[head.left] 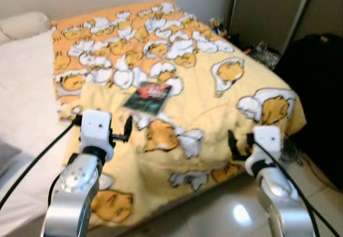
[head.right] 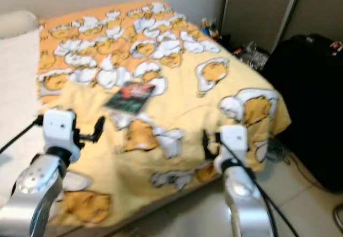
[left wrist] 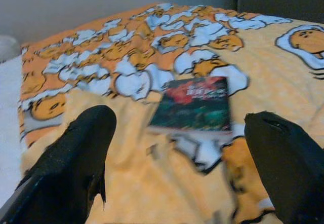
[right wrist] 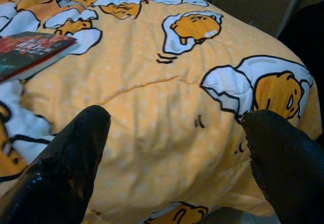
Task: Clean up the room
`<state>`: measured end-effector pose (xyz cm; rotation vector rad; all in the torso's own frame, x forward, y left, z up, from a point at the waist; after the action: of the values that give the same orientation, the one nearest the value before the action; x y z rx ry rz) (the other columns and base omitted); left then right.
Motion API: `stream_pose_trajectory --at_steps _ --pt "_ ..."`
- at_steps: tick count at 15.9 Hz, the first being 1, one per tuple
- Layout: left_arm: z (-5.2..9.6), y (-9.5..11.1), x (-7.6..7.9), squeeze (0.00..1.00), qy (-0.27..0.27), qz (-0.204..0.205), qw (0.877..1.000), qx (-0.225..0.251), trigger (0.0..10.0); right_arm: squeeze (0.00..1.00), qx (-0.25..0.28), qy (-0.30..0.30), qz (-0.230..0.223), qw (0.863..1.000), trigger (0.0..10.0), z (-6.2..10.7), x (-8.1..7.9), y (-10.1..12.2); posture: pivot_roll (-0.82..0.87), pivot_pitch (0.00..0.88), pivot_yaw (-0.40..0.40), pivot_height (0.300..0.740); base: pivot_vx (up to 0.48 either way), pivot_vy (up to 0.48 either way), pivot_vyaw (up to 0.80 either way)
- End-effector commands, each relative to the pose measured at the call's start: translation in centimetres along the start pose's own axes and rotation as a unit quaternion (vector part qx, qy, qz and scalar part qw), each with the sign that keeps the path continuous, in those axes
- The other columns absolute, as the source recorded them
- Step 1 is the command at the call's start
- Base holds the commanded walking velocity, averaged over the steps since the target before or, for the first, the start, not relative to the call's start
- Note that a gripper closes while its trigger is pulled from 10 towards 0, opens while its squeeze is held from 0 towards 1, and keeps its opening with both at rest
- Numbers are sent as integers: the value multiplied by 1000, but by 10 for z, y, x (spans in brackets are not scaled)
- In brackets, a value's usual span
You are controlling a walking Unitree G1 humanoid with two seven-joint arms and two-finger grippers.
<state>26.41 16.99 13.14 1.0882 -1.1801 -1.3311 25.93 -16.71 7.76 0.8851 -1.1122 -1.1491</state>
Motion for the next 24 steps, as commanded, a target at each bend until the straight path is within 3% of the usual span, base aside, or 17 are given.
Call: stream_pose_trajectory --at_steps 1,4,10,18,24 --pt "2 -2 -7 1000 10 -6 1000 -5 10000 0 17 8 -3 1000 10000 -1 -6 9 20 0 64 740 0 311 0" --pt "3 -4 -7 1000 8 -7 1000 -6 10000 0 25 31 24 999 10000 -1 -13 10 22 0 62 740 0 319 227" --pt "8 -5 -7 1000 12 -9 1000 -8 10000 0 31 49 28 998 10000 -3 -19 11 37 0 50 740 0 317 780" --pt "5 -6 -7 1000 15 -6 1000 -6 10000 0 30 31 2 999 10000 -7 -12 13 24 0 48 740 0 317 0" --pt "5 -7 -9 1000 15 -6 1000 -6 10000 0 35 31 8 999 10000 -7 -13 15 28 0 45 740 0 316 0"
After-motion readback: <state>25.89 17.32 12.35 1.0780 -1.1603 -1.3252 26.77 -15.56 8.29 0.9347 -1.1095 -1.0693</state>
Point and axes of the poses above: a point about 5 cm out from each wrist's last joint towards the gripper, its own z axis pointing back from the gripper into the wrist, its own y axis along the axis of the wrist's last joint, x = y × z, the point moved 2 cm from there along -z, pointing out of the wrist towards the gripper, and after that the axes turned 9 degrees about z, right-handed, at the moved point
